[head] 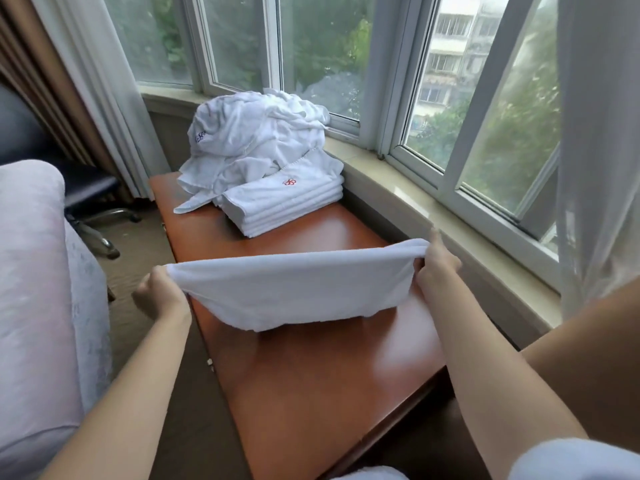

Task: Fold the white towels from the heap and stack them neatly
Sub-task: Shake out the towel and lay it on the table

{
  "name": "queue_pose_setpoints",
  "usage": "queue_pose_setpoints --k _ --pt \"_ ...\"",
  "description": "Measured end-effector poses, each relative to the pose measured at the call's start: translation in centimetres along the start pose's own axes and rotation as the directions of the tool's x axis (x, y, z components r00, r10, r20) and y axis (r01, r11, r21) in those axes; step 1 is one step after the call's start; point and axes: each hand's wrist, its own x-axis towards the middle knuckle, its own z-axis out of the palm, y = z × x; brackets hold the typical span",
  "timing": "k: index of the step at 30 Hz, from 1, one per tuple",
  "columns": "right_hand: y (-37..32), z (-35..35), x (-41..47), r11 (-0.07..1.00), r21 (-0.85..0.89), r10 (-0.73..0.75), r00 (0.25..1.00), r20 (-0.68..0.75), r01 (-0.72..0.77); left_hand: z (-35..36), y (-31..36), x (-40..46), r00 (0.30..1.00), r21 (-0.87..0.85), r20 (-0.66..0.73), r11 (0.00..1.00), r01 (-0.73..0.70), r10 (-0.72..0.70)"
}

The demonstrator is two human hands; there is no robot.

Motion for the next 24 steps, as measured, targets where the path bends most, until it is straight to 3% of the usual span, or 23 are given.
queue_pose_setpoints --k 5,11,14,20,24 --pt "-3.6 2.8 -1.0 0.987 0.155 -0.05 0.994 0.095 0.035 3.6 5.9 -0.1 0.994 -0.233 0.058 0.967 0.099 -0.088" --pt "-6.3 4.8 1.0 0.974 0.199 -0.118 0.992 0.048 0.106 7.3 7.9 1.9 0.961 0.077 0.272 0.995 -0.062 0.039" --pt "-6.6 6.2 2.6 0.974 0.188 -0.124 0.992 -0.002 0.123 9.1 7.4 2.6 0.942 0.114 0.33 0.987 -0.109 0.066" --pt "-5.8 11.0 4.3 0.993 0.07 -0.103 0.99 0.092 0.096 13.3 6.0 2.7 0.87 -0.095 0.482 0.981 0.169 -0.103" --pt "-7.9 13.7 3.2 0.96 0.177 -0.252 0.946 0.206 0.217 14.7 9.5 3.0 0.863 -0.382 0.502 0.908 0.172 0.048"
